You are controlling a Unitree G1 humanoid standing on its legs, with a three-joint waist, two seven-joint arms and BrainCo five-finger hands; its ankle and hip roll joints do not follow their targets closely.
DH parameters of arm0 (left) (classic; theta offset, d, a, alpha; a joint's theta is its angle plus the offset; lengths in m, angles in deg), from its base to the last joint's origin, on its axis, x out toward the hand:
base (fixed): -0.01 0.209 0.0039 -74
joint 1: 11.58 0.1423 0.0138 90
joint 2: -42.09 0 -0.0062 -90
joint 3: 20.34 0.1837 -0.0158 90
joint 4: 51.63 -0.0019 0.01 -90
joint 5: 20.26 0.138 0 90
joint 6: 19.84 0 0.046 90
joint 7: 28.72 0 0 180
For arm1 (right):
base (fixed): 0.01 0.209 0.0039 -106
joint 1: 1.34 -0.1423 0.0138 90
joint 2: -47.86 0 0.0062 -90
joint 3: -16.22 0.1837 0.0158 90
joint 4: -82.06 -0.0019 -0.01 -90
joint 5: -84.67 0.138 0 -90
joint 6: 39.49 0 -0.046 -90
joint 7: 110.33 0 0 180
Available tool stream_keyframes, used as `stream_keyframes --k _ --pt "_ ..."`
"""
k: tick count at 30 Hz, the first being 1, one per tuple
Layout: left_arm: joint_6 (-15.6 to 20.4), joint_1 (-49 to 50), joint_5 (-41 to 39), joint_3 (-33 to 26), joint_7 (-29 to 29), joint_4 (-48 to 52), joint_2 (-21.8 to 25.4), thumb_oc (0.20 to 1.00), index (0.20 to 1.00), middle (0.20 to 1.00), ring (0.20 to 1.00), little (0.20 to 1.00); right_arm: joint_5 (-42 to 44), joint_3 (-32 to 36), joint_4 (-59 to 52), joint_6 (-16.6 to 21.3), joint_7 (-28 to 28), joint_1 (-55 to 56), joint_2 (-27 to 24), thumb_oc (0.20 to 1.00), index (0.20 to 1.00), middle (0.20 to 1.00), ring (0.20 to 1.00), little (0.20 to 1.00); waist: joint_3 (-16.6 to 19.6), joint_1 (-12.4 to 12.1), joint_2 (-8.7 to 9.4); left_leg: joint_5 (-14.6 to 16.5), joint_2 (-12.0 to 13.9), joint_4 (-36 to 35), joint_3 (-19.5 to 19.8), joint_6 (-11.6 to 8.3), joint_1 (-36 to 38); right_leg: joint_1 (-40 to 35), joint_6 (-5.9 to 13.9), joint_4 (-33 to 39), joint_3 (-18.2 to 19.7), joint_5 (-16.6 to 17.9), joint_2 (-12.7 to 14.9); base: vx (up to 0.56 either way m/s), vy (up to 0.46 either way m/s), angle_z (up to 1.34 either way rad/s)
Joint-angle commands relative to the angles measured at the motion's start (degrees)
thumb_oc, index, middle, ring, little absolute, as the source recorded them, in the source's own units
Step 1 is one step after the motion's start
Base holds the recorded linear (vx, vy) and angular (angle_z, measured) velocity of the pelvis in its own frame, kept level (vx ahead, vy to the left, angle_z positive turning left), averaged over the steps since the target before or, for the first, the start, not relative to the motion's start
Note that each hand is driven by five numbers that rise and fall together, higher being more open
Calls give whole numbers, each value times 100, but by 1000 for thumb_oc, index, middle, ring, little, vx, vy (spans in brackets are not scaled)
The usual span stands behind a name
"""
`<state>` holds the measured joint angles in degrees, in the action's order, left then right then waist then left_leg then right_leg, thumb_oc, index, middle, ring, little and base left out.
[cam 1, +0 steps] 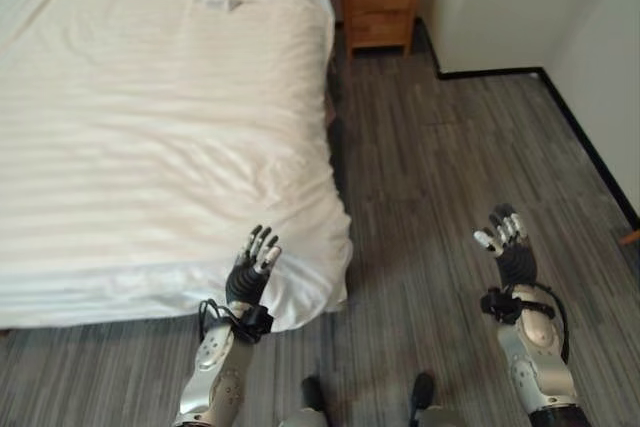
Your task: Making the bed.
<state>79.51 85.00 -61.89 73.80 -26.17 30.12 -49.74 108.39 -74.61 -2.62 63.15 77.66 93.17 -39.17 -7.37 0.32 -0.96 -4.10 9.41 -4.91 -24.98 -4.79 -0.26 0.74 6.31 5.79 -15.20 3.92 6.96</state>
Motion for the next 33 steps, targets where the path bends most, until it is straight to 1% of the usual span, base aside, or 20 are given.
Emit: stream_keyframes --k 1,2,3,4,6,7,9,11,15,19,20,22,24,25,27,29,30,31,32,33 --pt "277 -182 44 -36 -49 34 123 1000 1000 1000 1000 1000 312 62 -370 204 -221 -192 -130 1000 1000 1000 1000 1000 146 -127 214 -379 -214 428 594 -77 -162 -294 34 -159 222 -330 -270 -49 -256 4" --pt "300 -120 110 -9 -52 90 88 1000 1000 1000 1000 1000 293 6 -328 191 -260 -267 -214 1000 1000 1000 1000 1000 61 -278 262 -341 -397 829 1280 -53 -255 -328 -26 -172 325 -338 -292 -131 -405 -16" --pt "286 -110 67 12 -29 57 -12 1000 1000 1000 1000 1000 326 -47 -255 133 -309 -259 -298 1000 1000 1000 1000 1000 60 -333 353 -156 -647 992 1713 -2 -337 -343 -53 -142 421 -272 -294 -110 -239 -48" --pt "286 -108 67 12 -29 57 -12 1000 1000 1000 1000 1000 327 -47 -256 133 -310 -257 -299 1000 1000 1000 1000 1000 61 -327 353 -149 -649 1001 1719 0 -340 -349 -51 -138 415 -272 -292 -111 -219 -69" --pt "256 -27 78 -10 -5 123 -60 1000 1000 1000 1000 1000 581 -49 -248 86 -457 -116 -203 1000 1000 1000 1000 1000 184 -312 396 112 -794 955 1553 119 -213 -338 -29 -120 436 -234 -332 -48 -108 -31" --pt "249 73 115 -15 20 186 -80 1000 1000 1000 1000 1000 651 -72 -268 101 -519 -17 -135 1000 1000 1000 1000 1000 268 -324 335 263 -875 747 1477 225 -75 -265 -28 -169 480 -248 -429 -24 -55 10" --pt "264 88 166 -12 0 180 -80 1000 1000 1000 1000 1000 512 -103 -280 57 -499 148 -76 1000 1000 1000 1000 1000 394 -296 255 180 -929 270 1391 286 192 -225 1 -196 465 -235 -502 -8 -5 -32" --pt "250 36 239 -1 -38 216 -57 1000 1000 1000 1000 1000 539 -95 -290 -6 -488 239 -12 1000 1000 1000 1000 1000 501 -231 179 122 -991 44 1396 298 306 -280 6 -193 367 -276 -512 -8 26 -27" --pt "240 -77 258 49 -17 223 -68 1000 1000 1000 1000 1000 417 -73 -302 -37 -513 349 -31 1000 1000 1000 1000 1000 520 -218 98 90 -1038 55 1677 306 343 -407 -46 -241 271 -364 -460 -10 23 20" --pt "220 -63 298 61 -16 52 -118 1000 1000 1000 1000 1000 455 -83 -345 -61 -562 252 -48 1000 1000 1000 1000 1000 498 -272 108 164 -1043 131 1830 342 409 -568 -81 -255 207 -420 -417 8 10 39" --pt "246 -366 1345 -436 -541 49 412 1000 1000 1000 1000 1000 1191 51 -29 -213 -725 348 74 1000 1000 1000 1000 1000 64 87 128 484 -685 40 1743 333 579 510 321 -1148 1064 89 141 -15 23 10" --pt "249 -345 1334 -490 -552 34 384 1000 1000 1000 1000 1000 1123 69 -80 -240 -740 379 52 1000 1000 1000 1000 1000 107 67 151 506 -730 38 1747 343 571 416 300 -966 1014 79 161 -28 30 -9" --pt "297 -213 1224 -591 -519 -40 224 1000 1000 1000 1000 1000 663 176 -22 -199 -733 379 -91 1000 1000 1000 1000 1000 229 17 224 546 -772 60 1764 364 579 222 292 -619 1030 111 152 -15 11 -11" --pt "297 -210 1223 -591 -518 -38 222 1000 1000 1000 1000 1000 661 175 -21 -198 -732 380 -92 1000 1000 1000 1000 1000 227 15 221 548 -770 59 1763 364 585 212 292 -606 1030 119 149 0 0 0" --pt "312 -170 850 -597 -571 -52 9 1000 1000 1000 1000 1000 568 256 -39 -181 -630 362 -176 1000 1000 1000 1000 1000 249 -26 262 546 -763 107 1681 354 589 170 315 -651 806 132 188 -8 -8 -4" --pt "312 -198 604 -546 -588 -148 -100 1000 1000 1000 1000 1000 557 248 -57 -167 -619 359 -168 1000 1000 1000 1000 1000 214 -20 276 569 -766 152 1676 366 581 206 319 -790 725 97 213 -85 -27 -5" --pt "221 -291 677 -338 -614 -335 -82 1000 1000 1000 1000 1000 602 251 -72 -124 -566 376 -134 1000 1000 1000 1000 1000 9 136 231 554 -745 194 1722 399 585 632 487 -1714 942 199 198 -134 -37 -2" --pt "222 -294 679 -338 -615 -337 -82 1000 1000 1000 1000 1000 602 252 -72 -124 -566 375 -132 1000 1000 1000 1000 1000 9 133 236 555 -749 195 1719 400 582 645 489 -1734 948 189 203 -110 -65 14" --pt "198 -330 883 -288 -605 -352 26 1000 1000 1000 1000 1000 632 254 -5 -110 -567 399 -100 1000 1000 1000 1000 1000 -40 230 206 538 -743 209 1830 383 578 749 537 -1937 1291 272 98 12 -97 32" --pt "205 -353 908 -281 -589 -300 93 1000 1000 1000 1000 1000 656 234 28 -105 -570 421 -78 1000 1000 1000 1000 1000 -65 266 173 536 -706 211 1890 347 596 820 568 -1979 1488 331 150 36 -173 42"
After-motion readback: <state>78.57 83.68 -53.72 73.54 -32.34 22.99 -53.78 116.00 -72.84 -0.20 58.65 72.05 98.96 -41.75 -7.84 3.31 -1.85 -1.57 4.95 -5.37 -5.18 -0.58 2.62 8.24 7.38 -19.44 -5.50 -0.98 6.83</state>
